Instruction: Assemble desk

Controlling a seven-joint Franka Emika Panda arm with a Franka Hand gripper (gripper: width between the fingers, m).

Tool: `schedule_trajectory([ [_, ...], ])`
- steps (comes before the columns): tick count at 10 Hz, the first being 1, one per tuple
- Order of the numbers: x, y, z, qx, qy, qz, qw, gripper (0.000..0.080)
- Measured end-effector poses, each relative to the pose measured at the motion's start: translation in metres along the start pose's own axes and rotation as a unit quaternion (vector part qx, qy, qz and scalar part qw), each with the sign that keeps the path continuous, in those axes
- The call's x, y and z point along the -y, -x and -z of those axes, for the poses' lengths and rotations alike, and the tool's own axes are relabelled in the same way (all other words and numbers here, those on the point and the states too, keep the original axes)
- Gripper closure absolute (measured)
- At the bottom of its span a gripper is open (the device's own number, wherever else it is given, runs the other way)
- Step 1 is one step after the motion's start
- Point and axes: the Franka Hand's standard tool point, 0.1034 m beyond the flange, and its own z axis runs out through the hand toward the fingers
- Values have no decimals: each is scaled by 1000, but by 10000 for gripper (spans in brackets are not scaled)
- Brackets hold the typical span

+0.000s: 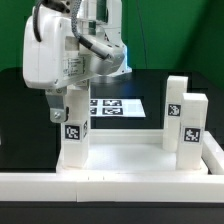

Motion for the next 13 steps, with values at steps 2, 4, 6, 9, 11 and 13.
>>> schedule_trajectory([
  [2, 0, 1, 1, -3, -6, 67, 998, 152],
  [4, 0, 2, 0, -6, -1, 161, 987, 150],
  [6, 5, 9, 1, -13, 8, 353, 936, 150],
  [9, 1, 12, -1, -11, 9, 476, 879, 150],
  [11, 2, 11, -1, -11, 11, 536, 844, 150],
  [13, 8, 6, -2, -53, -6, 680, 731, 150],
])
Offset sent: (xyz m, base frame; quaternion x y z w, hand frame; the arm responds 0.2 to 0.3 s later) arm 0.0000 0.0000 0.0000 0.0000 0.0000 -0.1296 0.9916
